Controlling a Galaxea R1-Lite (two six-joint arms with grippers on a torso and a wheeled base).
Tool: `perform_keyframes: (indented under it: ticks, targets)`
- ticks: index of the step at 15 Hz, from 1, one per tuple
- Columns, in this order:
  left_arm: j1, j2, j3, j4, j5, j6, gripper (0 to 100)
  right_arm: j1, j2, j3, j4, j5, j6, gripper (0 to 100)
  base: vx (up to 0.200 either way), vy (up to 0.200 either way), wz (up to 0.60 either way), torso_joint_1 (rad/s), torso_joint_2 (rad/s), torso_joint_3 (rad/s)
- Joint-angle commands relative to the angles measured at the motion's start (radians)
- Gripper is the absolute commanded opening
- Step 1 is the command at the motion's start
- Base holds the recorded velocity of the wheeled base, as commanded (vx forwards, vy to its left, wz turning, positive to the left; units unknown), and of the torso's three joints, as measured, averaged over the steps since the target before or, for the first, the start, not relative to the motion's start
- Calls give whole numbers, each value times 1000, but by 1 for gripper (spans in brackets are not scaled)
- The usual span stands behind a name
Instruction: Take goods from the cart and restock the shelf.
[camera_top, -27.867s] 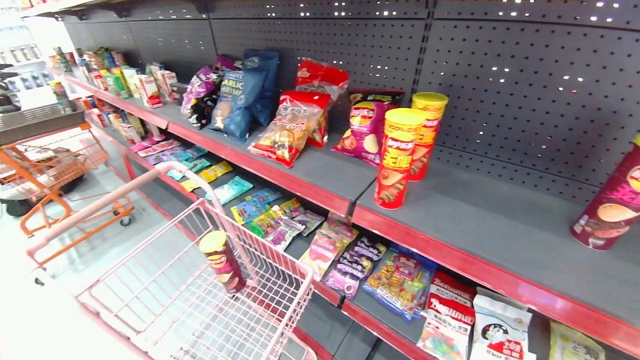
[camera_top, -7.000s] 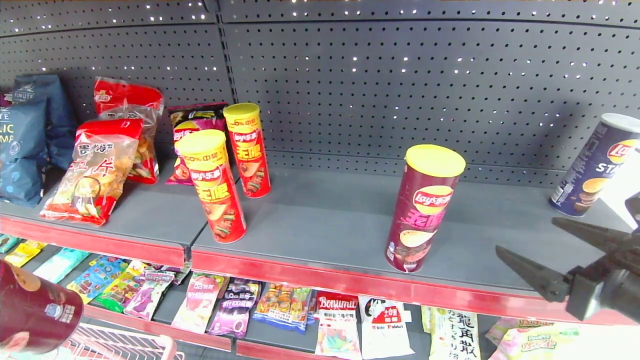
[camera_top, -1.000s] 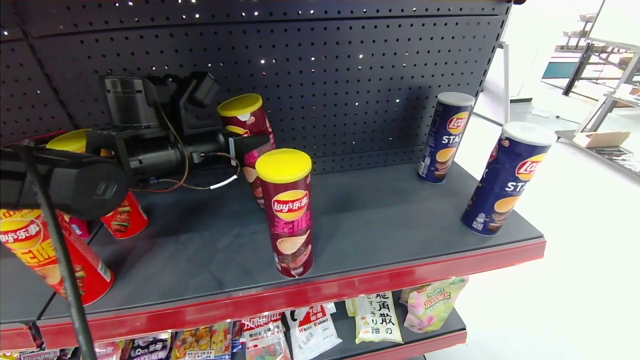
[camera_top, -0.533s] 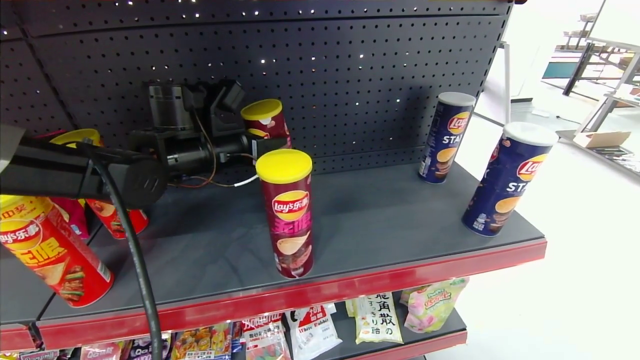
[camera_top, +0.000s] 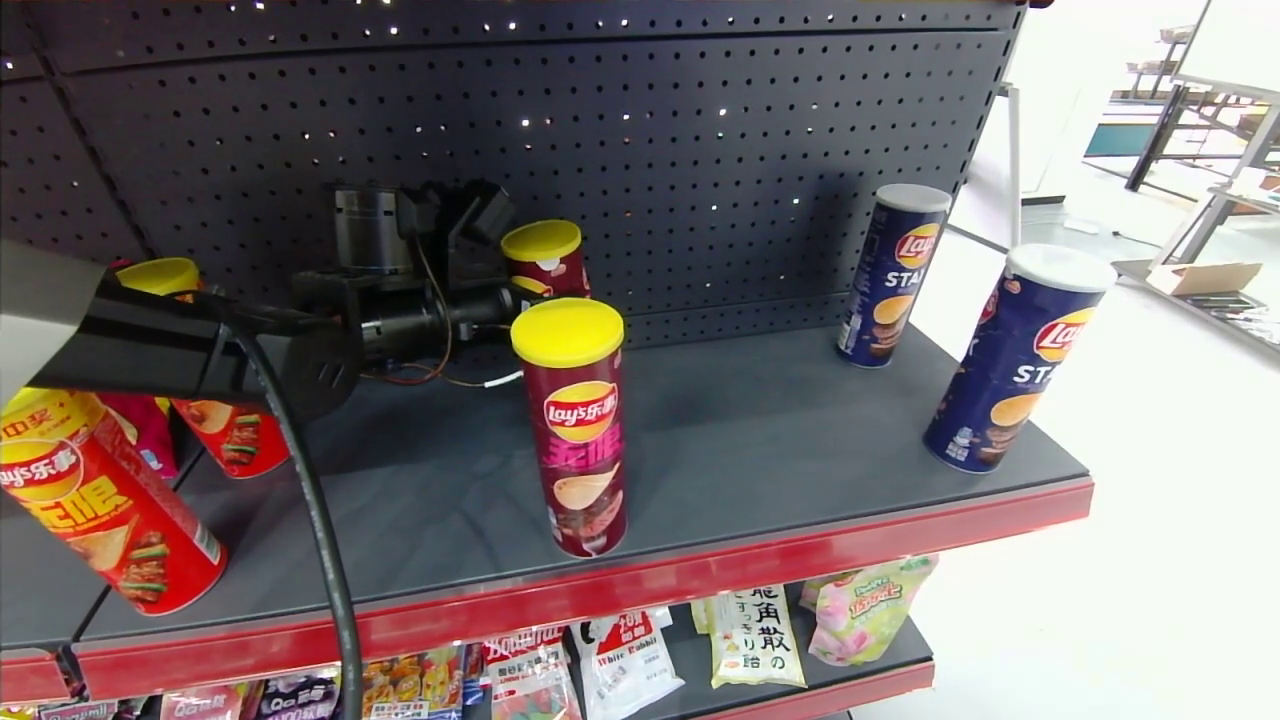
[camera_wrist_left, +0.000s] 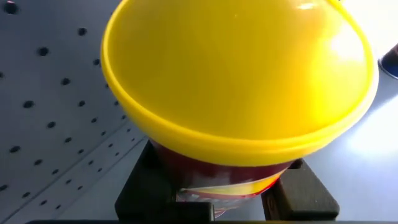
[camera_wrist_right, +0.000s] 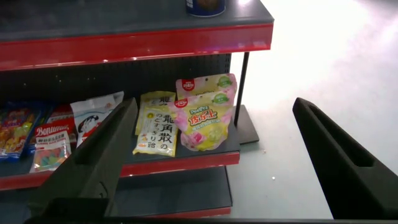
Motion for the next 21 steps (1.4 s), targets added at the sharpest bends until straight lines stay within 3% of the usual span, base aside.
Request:
perform_keyframes:
  ticks: [1,5,18,19,21]
  targets:
    - [-4,1,-8,1,1,-2,0,0,1,0,-1,0,0,100,0,0,0,0,0,0]
    - [-12,26,-45,-1,1,-5,0,0,1,0,1,0,0,100,0,0,0,0,0,0]
    - [-26,49,-42,-4,-3,-2,0,0,1,0,1,0,0,100,0,0,0,0,0,0]
    - [-26,49,-44,-5,-3,-2,100,0,1,0,1,0,0,100,0,0,0,0,0,0]
    - [-26,49,-44,-5,-3,-3,100,0,1,0,1,0,0,100,0,0,0,0,0,0]
